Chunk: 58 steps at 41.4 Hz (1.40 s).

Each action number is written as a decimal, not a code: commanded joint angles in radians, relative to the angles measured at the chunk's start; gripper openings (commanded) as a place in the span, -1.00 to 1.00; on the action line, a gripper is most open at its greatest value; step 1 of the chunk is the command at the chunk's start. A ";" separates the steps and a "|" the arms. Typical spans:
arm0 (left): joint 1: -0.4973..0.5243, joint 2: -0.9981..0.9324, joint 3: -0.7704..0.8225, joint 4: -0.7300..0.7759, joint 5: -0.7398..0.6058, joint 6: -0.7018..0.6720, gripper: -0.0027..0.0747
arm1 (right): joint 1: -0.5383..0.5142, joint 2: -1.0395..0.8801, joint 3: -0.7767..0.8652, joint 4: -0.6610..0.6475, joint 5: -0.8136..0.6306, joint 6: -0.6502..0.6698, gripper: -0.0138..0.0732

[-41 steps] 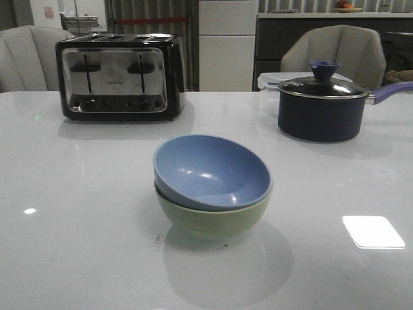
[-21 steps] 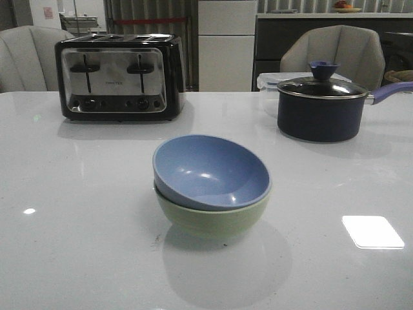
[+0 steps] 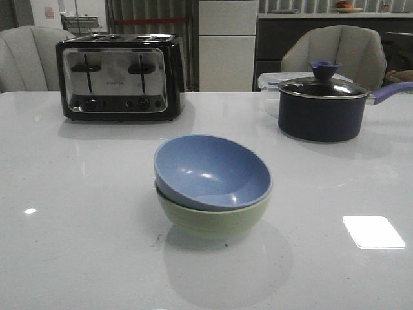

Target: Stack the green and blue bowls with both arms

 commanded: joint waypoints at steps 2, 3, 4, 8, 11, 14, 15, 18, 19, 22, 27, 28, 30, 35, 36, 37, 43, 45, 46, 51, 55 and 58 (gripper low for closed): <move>0.000 -0.020 0.005 -0.006 -0.086 -0.003 -0.69 | 0.009 -0.019 -0.004 0.025 -0.108 -0.007 -0.62; 0.000 -0.020 0.005 -0.006 -0.086 -0.003 -0.69 | 0.011 -0.019 -0.004 0.027 -0.108 -0.007 -0.62; 0.000 -0.020 0.005 -0.006 -0.086 -0.003 -0.69 | 0.015 -0.019 -0.004 0.027 -0.108 -0.007 -0.62; 0.000 -0.020 0.005 -0.006 -0.084 -0.003 -0.69 | 0.022 -0.019 -0.004 0.034 -0.108 -0.007 -0.62; 0.000 -0.020 0.005 -0.006 -0.084 -0.003 -0.69 | 0.022 -0.019 -0.004 0.061 -0.108 -0.007 -0.62; 0.000 -0.020 0.005 -0.006 -0.084 -0.003 -0.69 | 0.022 -0.019 -0.004 0.065 -0.108 -0.007 -0.62; 0.000 -0.020 0.005 -0.006 -0.084 -0.003 -0.69 | 0.022 -0.019 -0.004 0.065 -0.108 -0.007 -0.62; 0.000 -0.020 0.005 -0.006 -0.084 -0.003 -0.69 | 0.022 -0.019 -0.004 0.065 -0.109 -0.007 -0.62; 0.000 -0.020 0.005 -0.006 -0.084 -0.003 -0.69 | 0.022 -0.019 -0.004 0.065 -0.111 -0.007 -0.62; 0.000 -0.020 0.005 -0.006 -0.084 -0.003 -0.69 | 0.022 -0.019 -0.004 0.065 -0.126 -0.007 -0.62; 0.000 -0.020 0.005 -0.006 -0.084 -0.003 -0.69 | 0.022 -0.019 -0.004 0.058 -0.164 -0.004 -0.62; 0.000 -0.020 0.005 -0.006 -0.084 -0.003 -0.69 | 0.022 -0.019 -0.004 0.050 -0.176 0.002 -0.62; 0.000 -0.020 0.005 -0.006 -0.084 -0.003 -0.69 | 0.022 -0.019 -0.004 0.008 -0.195 0.041 -0.62; 0.000 -0.020 0.005 -0.006 -0.084 -0.003 -0.69 | 0.029 -0.019 -0.004 -0.133 -0.231 0.213 -0.62; 0.000 -0.020 0.005 -0.006 -0.084 -0.003 -0.69 | 0.034 -0.019 -0.004 -0.156 -0.231 0.239 -0.62; 0.000 -0.020 0.005 -0.006 -0.084 -0.003 -0.69 | 0.040 -0.019 -0.004 -0.170 -0.231 0.251 -0.62; 0.000 -0.020 0.005 -0.006 -0.084 -0.003 -0.69 | 0.082 -0.019 -0.004 -0.172 -0.232 0.259 -0.62; 0.000 -0.020 0.005 -0.006 -0.084 -0.003 -0.69 | 0.083 -0.019 -0.004 -0.172 -0.233 0.259 -0.62; 0.000 -0.020 0.005 -0.006 -0.084 -0.003 -0.69 | 0.083 -0.019 -0.004 -0.172 -0.233 0.259 -0.62; 0.000 -0.020 0.005 -0.006 -0.084 -0.003 -0.69 | 0.074 -0.019 -0.004 -0.173 -0.233 0.258 -0.62; 0.000 -0.020 0.005 -0.006 -0.084 -0.003 -0.69 | 0.062 -0.019 -0.004 -0.173 -0.233 0.258 -0.62; 0.000 -0.020 0.005 -0.006 -0.084 -0.003 -0.69 | 0.060 -0.019 -0.004 -0.173 -0.233 0.258 -0.62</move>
